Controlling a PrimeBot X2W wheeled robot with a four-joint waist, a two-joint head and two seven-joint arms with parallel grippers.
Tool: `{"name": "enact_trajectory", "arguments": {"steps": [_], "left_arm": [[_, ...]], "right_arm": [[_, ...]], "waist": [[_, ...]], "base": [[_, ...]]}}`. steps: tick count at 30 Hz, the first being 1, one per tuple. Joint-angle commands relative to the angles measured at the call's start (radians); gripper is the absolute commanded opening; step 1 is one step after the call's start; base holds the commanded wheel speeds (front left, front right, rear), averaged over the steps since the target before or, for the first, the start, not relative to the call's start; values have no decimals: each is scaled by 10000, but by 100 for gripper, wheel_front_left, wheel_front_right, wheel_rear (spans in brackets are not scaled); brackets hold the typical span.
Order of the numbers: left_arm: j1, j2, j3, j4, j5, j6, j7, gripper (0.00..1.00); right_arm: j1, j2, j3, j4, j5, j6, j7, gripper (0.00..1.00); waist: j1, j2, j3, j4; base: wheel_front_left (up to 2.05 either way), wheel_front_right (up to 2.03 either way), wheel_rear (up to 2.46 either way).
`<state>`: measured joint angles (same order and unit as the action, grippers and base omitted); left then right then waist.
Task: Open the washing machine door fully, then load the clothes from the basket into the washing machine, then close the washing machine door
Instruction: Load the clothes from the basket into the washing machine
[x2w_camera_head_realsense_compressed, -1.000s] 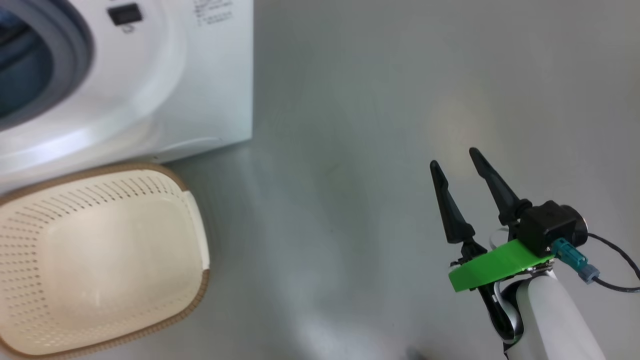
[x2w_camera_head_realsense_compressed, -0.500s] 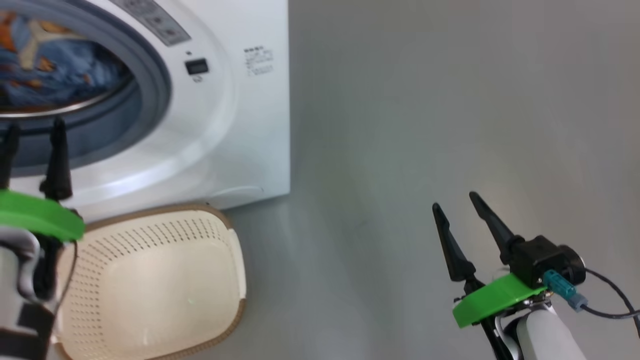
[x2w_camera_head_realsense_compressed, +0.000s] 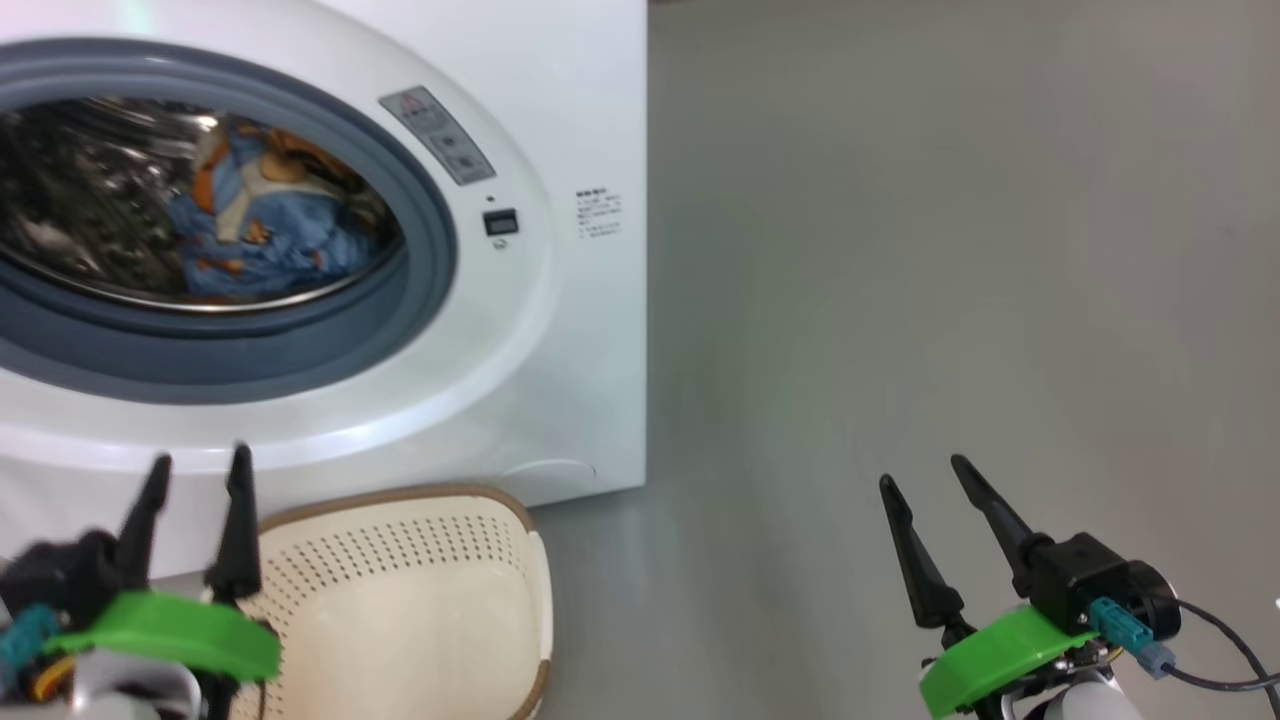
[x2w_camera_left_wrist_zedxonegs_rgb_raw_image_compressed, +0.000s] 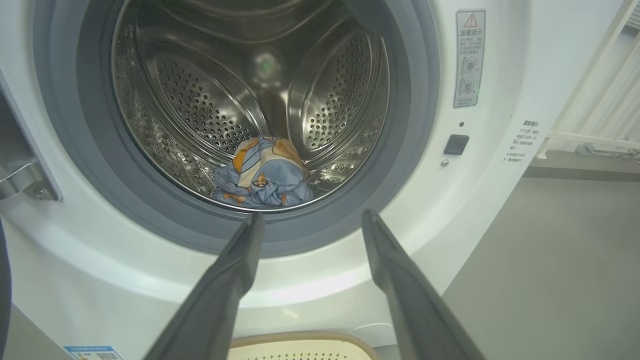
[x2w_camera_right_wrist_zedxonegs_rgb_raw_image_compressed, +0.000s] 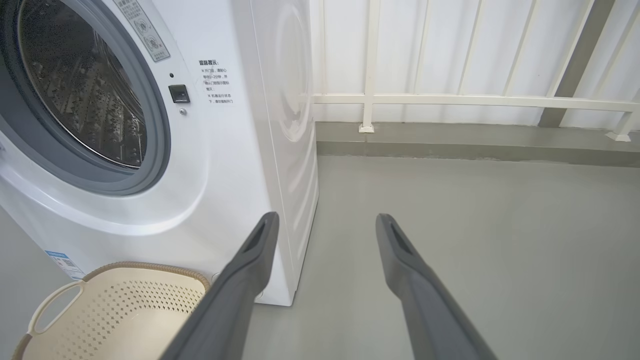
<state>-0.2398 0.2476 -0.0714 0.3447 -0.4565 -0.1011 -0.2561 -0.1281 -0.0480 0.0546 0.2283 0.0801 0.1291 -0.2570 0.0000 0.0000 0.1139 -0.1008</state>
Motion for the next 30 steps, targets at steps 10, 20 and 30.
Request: {"name": "enact_trajectory", "arguments": {"steps": [10, 20, 30], "left_arm": [[1553, -686, 680, -1499, 452, 382, -57, 100], [2307, -1439, 845, -2163, 1062, 428, -57, 100], [2560, -1871, 830, -2169, 1564, 237, -57, 100]], "right_arm": [[355, -22, 160, -237, -68, 16, -48, 100], [530, -22, -47, -378, -61, 16, -48, 100], [618, -22, -8, -394, 125, 16, -48, 100]], "waist": [[0, 0, -1147, 698], [0, 0, -1343, 990], [0, 0, -1424, 1055]], "base": [[0, 0, 0], [0, 0, 0], [0, 0, 0]]}}
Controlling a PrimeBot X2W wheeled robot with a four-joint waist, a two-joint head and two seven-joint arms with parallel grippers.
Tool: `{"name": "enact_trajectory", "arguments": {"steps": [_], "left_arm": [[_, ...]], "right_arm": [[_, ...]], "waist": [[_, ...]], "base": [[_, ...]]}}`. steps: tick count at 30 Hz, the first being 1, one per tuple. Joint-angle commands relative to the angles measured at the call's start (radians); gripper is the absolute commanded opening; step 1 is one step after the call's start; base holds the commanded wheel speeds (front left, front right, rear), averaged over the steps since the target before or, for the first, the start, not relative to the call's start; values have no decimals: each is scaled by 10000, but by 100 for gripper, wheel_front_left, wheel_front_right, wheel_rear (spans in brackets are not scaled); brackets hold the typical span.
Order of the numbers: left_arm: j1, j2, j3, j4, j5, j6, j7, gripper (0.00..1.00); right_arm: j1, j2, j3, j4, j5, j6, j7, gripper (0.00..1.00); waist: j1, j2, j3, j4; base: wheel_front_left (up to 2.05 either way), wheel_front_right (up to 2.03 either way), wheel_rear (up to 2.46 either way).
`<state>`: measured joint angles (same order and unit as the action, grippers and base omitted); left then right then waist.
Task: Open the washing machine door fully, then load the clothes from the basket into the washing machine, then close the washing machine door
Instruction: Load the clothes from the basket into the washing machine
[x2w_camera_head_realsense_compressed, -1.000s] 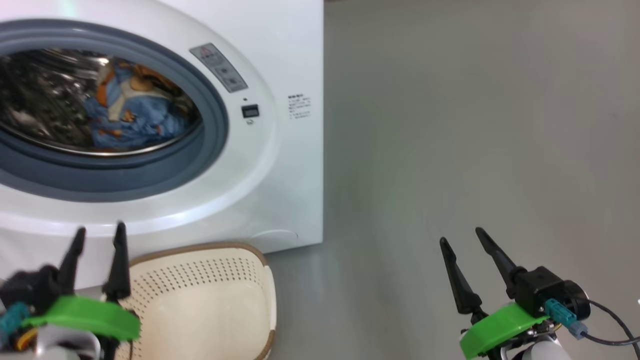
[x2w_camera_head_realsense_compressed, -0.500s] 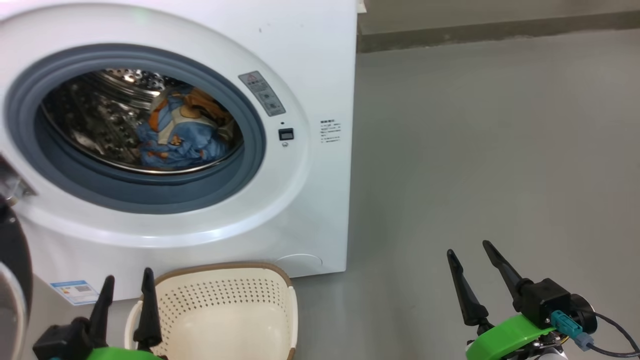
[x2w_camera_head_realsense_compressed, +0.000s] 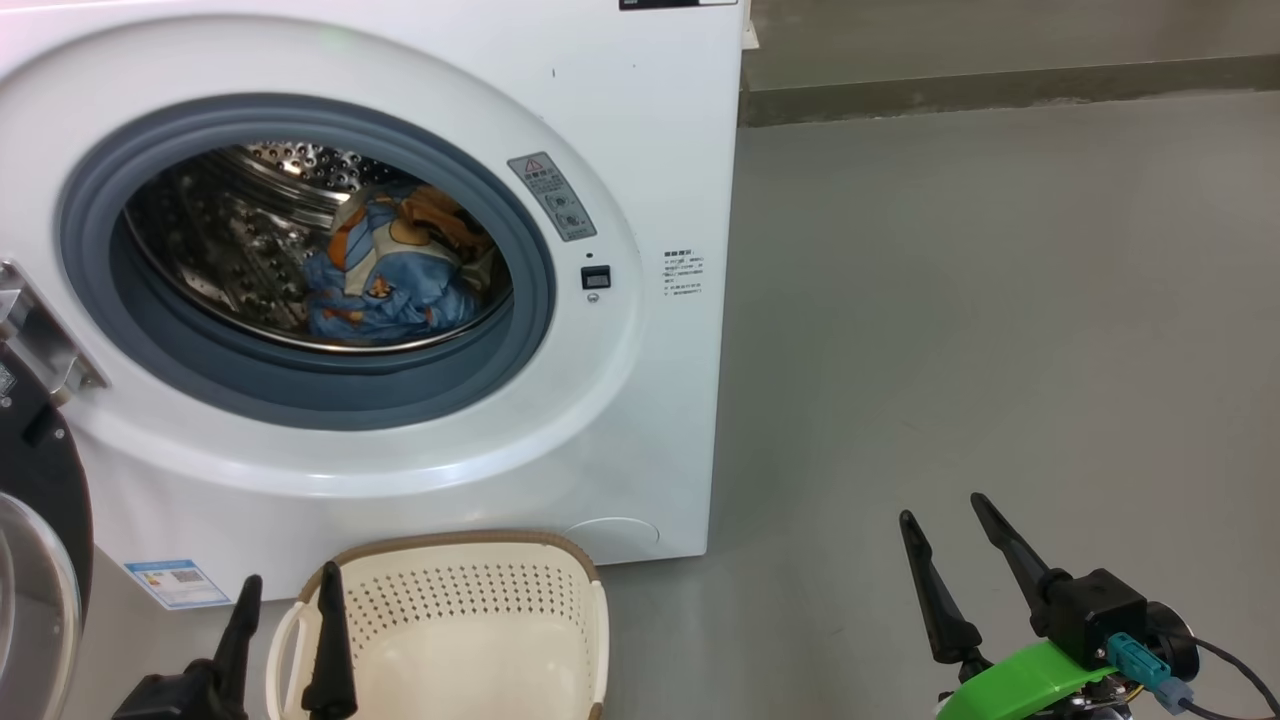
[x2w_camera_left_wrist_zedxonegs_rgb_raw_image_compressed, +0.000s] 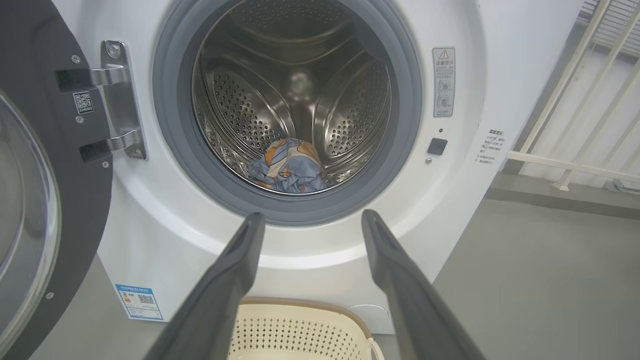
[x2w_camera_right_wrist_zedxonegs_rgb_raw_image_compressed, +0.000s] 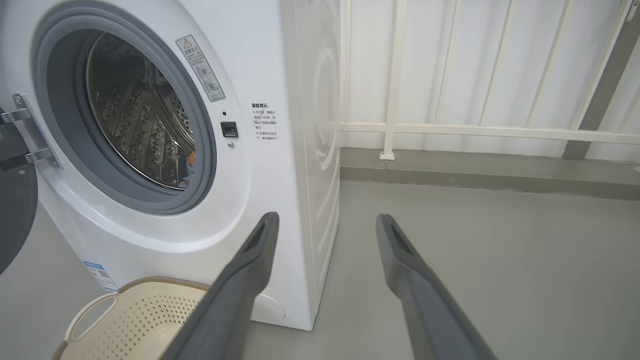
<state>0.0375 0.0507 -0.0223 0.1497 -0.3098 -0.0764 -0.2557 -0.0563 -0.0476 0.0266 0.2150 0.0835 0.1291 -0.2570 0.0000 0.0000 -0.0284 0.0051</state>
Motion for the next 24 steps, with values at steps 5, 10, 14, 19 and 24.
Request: {"name": "enact_trajectory", "arguments": {"steps": [5, 10, 14, 19, 24], "left_arm": [[-264, 47, 383, -86, 238, -111, -61, 100], [-304, 17, 448, -6, 264, -179, -61, 100], [-317, 3, 480, 68, 291, -224, -61, 100], [-331, -2, 461, 77, 204, -235, -61, 100], [-345, -3, 395, 121, 156, -203, -61, 100]], "right_arm": [[-127, -26, 287, -270, 134, 16, -48, 100], [-140, -26, 303, -264, 119, 16, -48, 100], [-127, -26, 298, -245, 84, 16, -48, 100], [-136, -26, 277, -254, 57, 16, -48, 100], [-126, -26, 279, -254, 59, 16, -48, 100]], "waist": [[0, 0, -11, -46], [0, 0, 13, -83], [0, 0, 6, -103], [0, 0, -13, -111], [0, 0, -20, -94]], "base": [[0, 0, 0], [0, 0, 0], [0, 0, 0], [0, 0, 0], [0, 0, 0]]}}
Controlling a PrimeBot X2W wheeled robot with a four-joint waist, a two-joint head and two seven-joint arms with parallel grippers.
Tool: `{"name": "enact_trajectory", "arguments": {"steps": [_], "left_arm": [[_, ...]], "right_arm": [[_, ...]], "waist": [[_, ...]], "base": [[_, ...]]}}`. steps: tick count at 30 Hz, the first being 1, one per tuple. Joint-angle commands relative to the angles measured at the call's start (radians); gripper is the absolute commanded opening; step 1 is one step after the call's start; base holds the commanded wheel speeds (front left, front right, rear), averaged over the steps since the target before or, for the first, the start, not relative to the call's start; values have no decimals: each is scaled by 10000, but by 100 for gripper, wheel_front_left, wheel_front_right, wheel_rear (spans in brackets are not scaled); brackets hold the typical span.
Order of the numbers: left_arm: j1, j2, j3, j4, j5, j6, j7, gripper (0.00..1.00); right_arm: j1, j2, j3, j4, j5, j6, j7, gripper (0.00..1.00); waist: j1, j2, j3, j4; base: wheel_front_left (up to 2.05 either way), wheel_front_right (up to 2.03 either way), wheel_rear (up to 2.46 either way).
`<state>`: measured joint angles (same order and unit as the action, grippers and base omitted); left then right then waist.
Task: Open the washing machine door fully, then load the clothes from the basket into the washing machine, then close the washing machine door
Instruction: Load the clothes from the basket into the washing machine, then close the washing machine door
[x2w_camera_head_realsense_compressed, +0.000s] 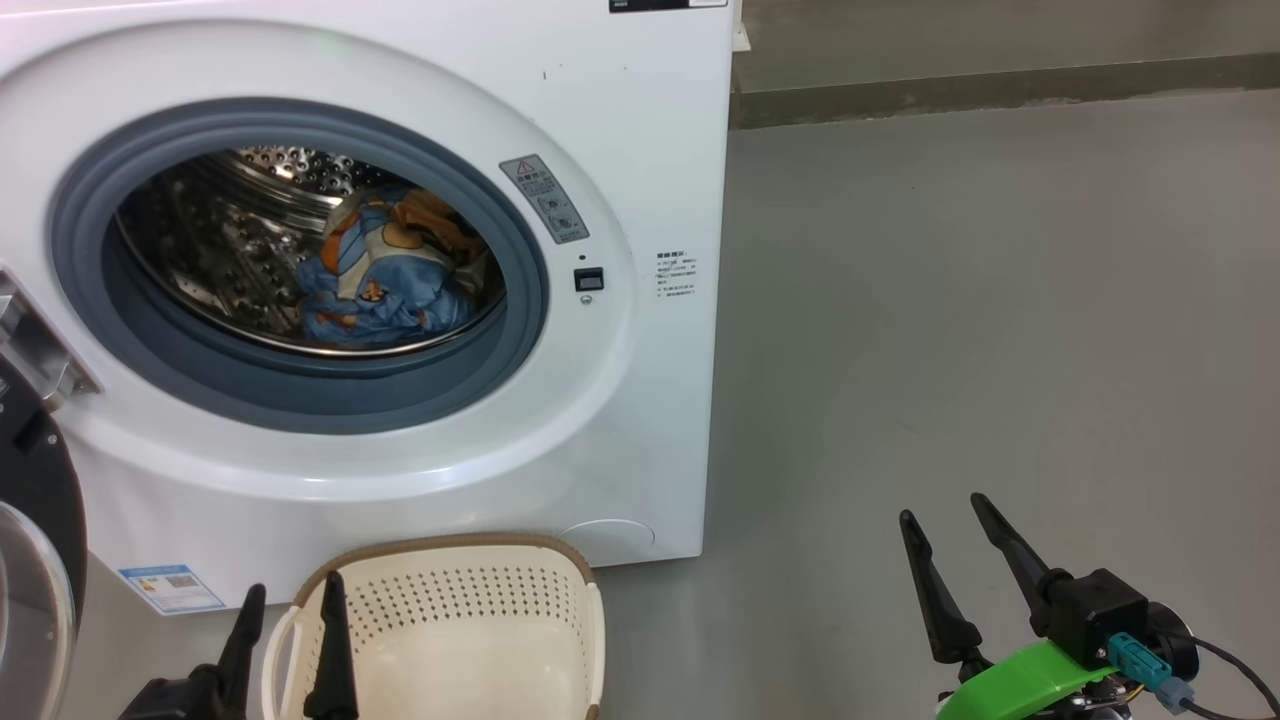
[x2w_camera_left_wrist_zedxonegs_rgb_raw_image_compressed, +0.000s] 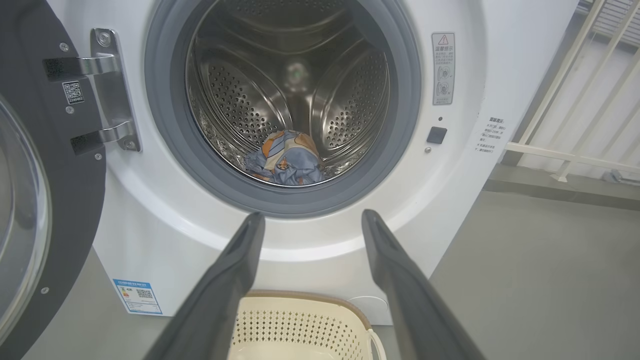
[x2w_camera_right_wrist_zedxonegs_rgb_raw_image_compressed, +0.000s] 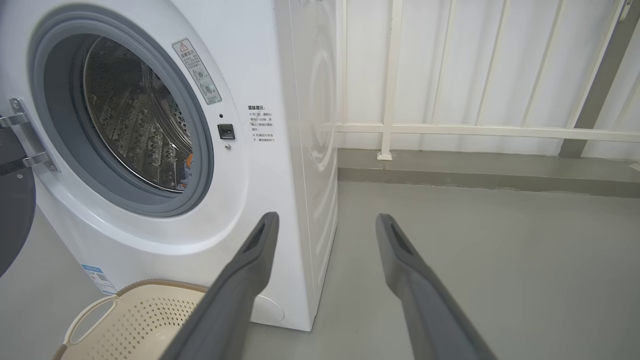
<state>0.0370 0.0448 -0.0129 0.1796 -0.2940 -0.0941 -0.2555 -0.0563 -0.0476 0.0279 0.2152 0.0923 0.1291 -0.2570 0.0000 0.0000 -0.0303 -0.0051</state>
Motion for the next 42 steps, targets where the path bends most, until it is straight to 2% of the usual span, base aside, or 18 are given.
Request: {"name": "enact_trajectory", "arguments": {"steps": [1, 33, 42], "left_arm": [[-344, 56, 295, -167, -3, -24, -63, 100], [-462, 55, 323, -30, 106, -44, -63, 100], [-492, 55, 338, 151, 124, 50, -63, 100]], "right_arm": [[-123, -26, 273, -254, -27, 16, -48, 100], [-195, -26, 431, -122, -97, 16, -48, 100], [-273, -26, 502, -32, -109, 16, -48, 100]], "waist": [[0, 0, -1, 12], [0, 0, 60, 39], [0, 0, 26, 41]], "base": [[0, 0, 0], [0, 0, 0], [-82, 82, 0]]}}
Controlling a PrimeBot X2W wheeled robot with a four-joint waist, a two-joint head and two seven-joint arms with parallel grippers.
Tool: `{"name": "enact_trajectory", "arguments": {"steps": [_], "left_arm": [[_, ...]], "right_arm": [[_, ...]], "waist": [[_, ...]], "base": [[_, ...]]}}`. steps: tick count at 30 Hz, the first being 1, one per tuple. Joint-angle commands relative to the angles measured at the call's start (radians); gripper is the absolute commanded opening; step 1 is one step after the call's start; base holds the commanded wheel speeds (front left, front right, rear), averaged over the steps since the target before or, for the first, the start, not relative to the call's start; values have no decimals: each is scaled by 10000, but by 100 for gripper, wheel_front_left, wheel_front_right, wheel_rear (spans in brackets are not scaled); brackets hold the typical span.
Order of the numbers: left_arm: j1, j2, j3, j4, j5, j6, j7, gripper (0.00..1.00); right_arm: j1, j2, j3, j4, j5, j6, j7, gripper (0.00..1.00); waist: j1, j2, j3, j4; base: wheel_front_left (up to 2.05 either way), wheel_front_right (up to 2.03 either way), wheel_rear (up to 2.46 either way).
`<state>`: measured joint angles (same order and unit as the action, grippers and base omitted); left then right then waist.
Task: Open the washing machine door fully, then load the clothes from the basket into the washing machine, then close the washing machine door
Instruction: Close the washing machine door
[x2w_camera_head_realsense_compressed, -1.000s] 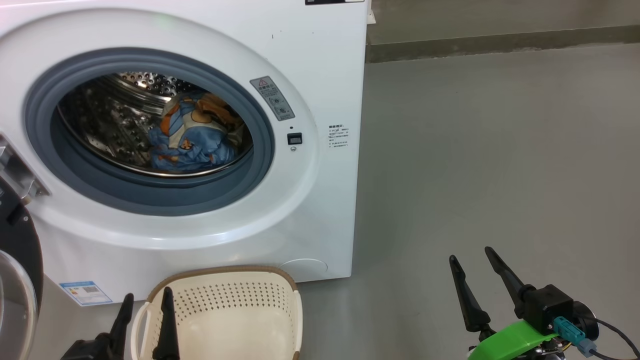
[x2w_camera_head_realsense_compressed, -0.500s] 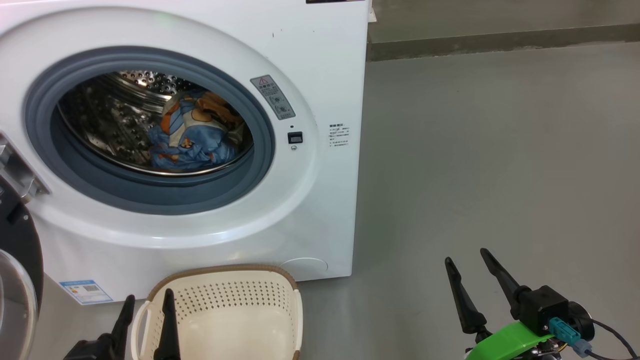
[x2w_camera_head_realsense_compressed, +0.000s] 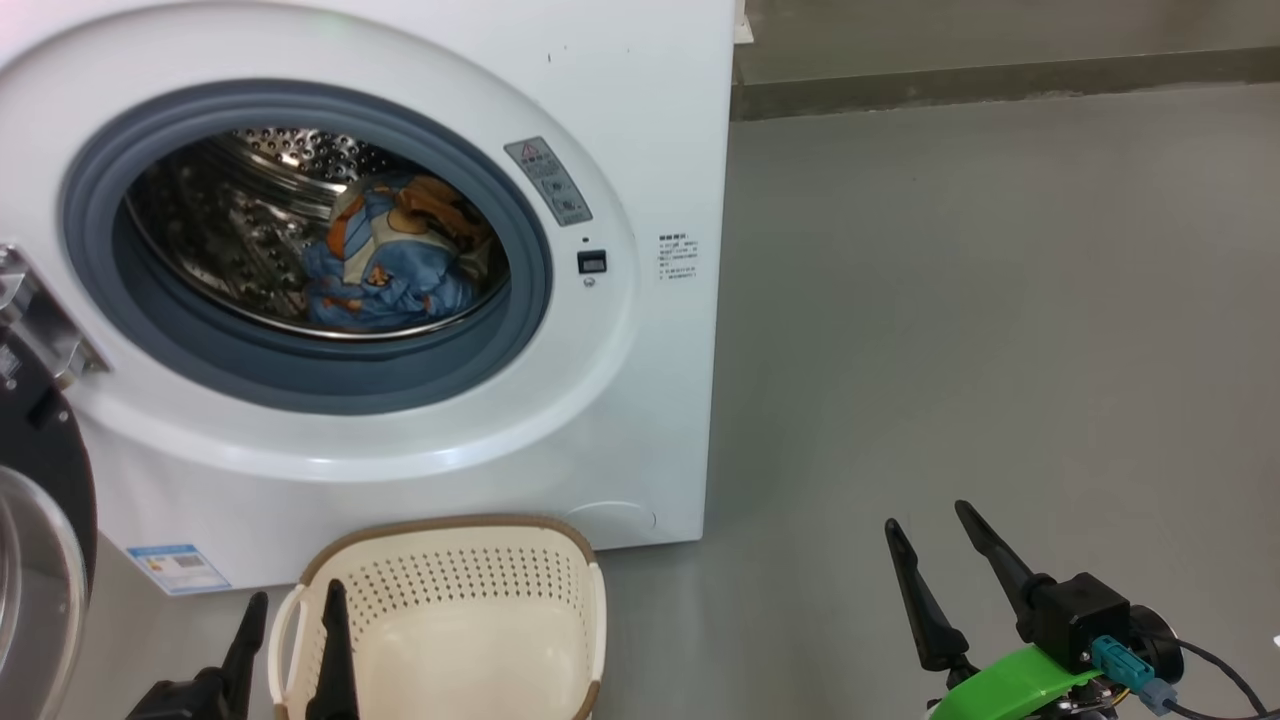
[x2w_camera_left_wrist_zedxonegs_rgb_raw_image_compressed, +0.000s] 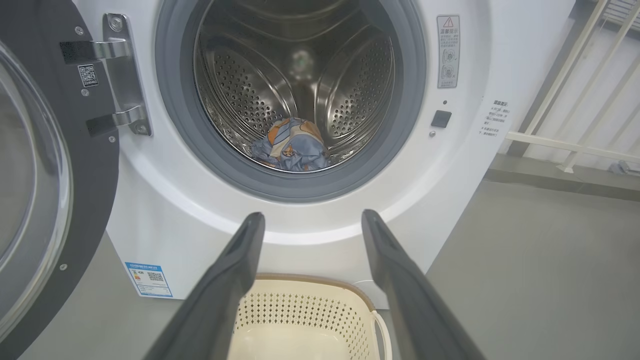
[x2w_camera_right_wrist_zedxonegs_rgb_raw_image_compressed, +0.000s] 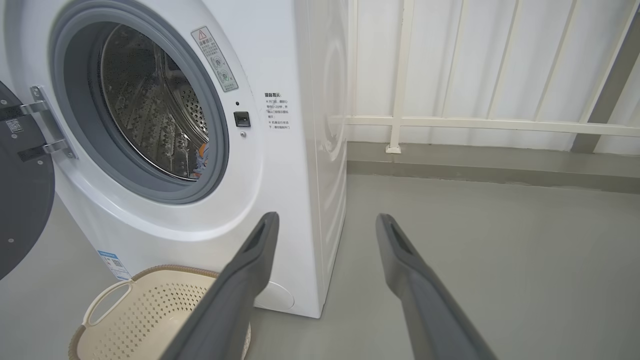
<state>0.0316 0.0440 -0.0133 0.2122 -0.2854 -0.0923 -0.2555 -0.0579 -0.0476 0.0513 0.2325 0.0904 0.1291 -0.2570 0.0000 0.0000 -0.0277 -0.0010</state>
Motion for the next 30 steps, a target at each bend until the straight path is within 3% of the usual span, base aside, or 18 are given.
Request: {"name": "enact_trajectory", "arguments": {"steps": [1, 16, 30], "left_arm": [[-446, 62, 345, -161, 43, 32, -63, 100], [-471, 62, 356, -252, 258, -46, -63, 100], [-452, 62, 357, -252, 263, 54, -63, 100]], "right_arm": [[-266, -26, 265, -201, -88, 16, -48, 100], [-290, -26, 228, -163, -74, 16, -48, 100], [-287, -26, 221, -130, -45, 16, -48, 100]], "waist": [[0, 0, -1, 1], [0, 0, 49, 11], [0, 0, -46, 22]], "base": [[-161, 161, 0], [-180, 180, 0], [-30, 30, 0]]}}
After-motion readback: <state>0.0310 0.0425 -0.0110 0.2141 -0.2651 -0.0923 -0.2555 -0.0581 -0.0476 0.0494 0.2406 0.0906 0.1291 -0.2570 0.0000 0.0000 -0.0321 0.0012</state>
